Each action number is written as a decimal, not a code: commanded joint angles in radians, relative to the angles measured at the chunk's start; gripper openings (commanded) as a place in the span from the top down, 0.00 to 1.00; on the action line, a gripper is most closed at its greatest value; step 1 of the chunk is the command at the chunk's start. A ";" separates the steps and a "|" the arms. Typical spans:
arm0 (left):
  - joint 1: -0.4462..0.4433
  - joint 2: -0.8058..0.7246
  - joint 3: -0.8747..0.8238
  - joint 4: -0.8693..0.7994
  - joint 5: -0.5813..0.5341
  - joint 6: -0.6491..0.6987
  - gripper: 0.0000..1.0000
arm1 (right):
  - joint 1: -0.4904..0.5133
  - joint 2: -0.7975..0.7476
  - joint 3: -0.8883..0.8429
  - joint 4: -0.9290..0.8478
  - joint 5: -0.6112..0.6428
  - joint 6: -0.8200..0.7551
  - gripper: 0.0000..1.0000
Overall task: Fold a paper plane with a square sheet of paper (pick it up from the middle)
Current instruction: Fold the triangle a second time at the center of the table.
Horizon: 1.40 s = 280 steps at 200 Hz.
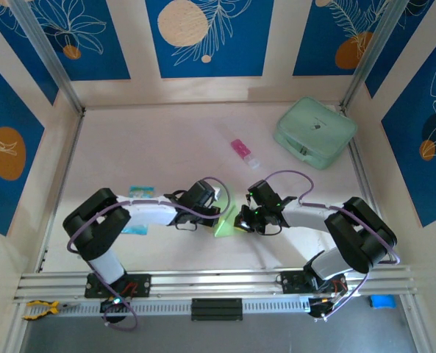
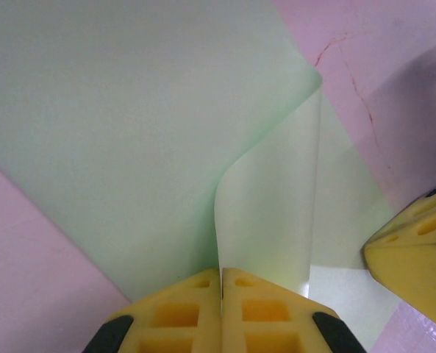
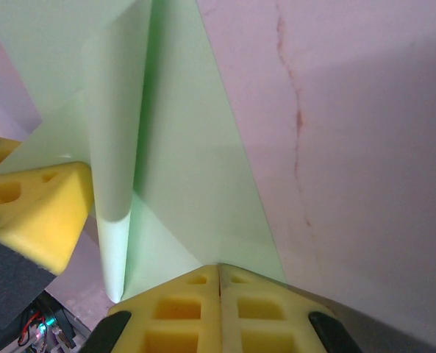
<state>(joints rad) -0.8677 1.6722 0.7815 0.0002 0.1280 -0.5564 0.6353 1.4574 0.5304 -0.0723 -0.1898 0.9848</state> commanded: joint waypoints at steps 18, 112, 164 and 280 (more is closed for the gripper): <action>0.016 -0.025 -0.013 -0.002 -0.009 0.001 0.93 | -0.002 0.021 0.001 -0.080 0.030 -0.014 0.97; 0.016 0.001 0.005 0.003 0.016 0.021 0.91 | 0.000 0.018 0.000 -0.079 0.026 -0.015 0.97; 0.017 0.010 0.004 -0.004 0.002 0.018 0.92 | 0.000 0.020 0.000 -0.079 0.026 -0.014 0.97; 0.021 -0.005 0.009 -0.007 -0.014 0.021 0.92 | -0.002 0.020 0.001 -0.087 0.023 -0.019 0.97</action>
<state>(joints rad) -0.8616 1.6722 0.7769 0.0147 0.1287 -0.5476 0.6353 1.4570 0.5308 -0.0746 -0.1902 0.9840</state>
